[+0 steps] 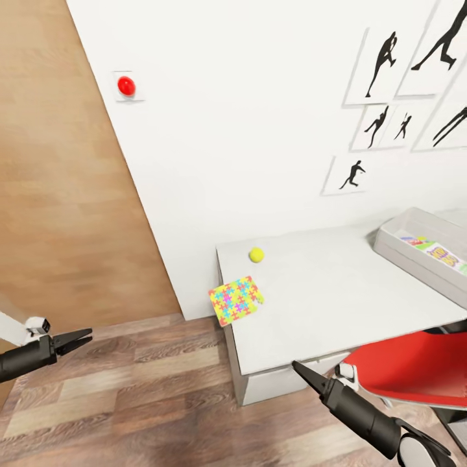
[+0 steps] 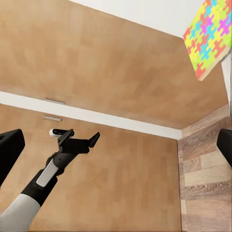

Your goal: Put all the toys in the child's room - the three board games (two on the bed and one on the table), the two jigsaw puzzles on the table, and the tennis ball on the table - inside the toy box on the table in the child's room.

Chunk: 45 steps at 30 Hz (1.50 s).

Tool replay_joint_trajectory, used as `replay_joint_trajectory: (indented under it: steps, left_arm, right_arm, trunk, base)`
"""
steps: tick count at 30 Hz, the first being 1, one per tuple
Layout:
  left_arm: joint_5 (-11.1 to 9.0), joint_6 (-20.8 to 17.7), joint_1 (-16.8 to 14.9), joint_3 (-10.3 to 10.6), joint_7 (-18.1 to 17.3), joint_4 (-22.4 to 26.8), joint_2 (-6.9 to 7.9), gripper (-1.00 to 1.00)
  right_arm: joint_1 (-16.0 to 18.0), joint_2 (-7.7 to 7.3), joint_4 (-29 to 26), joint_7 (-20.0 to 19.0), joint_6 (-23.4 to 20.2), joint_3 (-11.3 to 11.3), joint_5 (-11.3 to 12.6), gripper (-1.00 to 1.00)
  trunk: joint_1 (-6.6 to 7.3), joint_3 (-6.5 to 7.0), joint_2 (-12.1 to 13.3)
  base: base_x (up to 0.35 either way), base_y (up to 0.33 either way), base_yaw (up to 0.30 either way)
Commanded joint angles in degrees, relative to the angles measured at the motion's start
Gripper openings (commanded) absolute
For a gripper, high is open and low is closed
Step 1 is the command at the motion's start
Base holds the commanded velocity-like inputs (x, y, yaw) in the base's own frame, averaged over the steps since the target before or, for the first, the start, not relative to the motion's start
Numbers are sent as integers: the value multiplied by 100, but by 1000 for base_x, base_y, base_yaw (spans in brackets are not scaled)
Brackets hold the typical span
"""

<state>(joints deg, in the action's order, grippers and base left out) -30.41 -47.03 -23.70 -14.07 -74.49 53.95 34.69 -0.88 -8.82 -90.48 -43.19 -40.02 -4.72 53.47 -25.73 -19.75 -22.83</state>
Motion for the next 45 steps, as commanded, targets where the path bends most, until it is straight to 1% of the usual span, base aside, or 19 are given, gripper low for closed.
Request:
replay_joint_trajectory:
  steps: [1, 8, 16, 33, 39, 45]
  left_arm:
    - [-17, -38, -3, 1, -15, 0, 2, 100]
    - [-15, -11, -3, 0, -29, 2, 3, 100]
    - [-17, -8, -3, 0, -29, 2, 3, 100]
    - [-17, -8, -3, 0, -31, 2, 3, 100]
    - [-17, -2, -3, 0, -36, 2, 3, 100]
    - [-17, 0, -3, 0, -40, 2, 3, 100]
  right_arm:
    - [0, 3, -5, 5, -35, -4, 31, 100]
    - [0, 39, -5, 4, 11, 40, 24, 100]
    - [-7, 15, -10, -4, 101, 58, 23, 100]
    - [-9, 43, -18, -4, 117, 69, 23, 100]
    - [-9, 52, -22, -3, 117, 71, 23, 100]
    - [-9, 59, -30, -2, 117, 78, 22, 100]
  trunk:
    - [-5, 0, -9]
    - [-5, 56, -9]
    - [-5, 124, -9]
    - [-5, 268, -9]
    - [-5, 320, -9]
    - [-5, 376, -9]
  base:
    - [121, 0, -209]
    - [41, 0, -190]
    - [3, 0, -170]
    - [0, 0, -159]
    - [0, 0, -116]
    - [0, 0, -25]
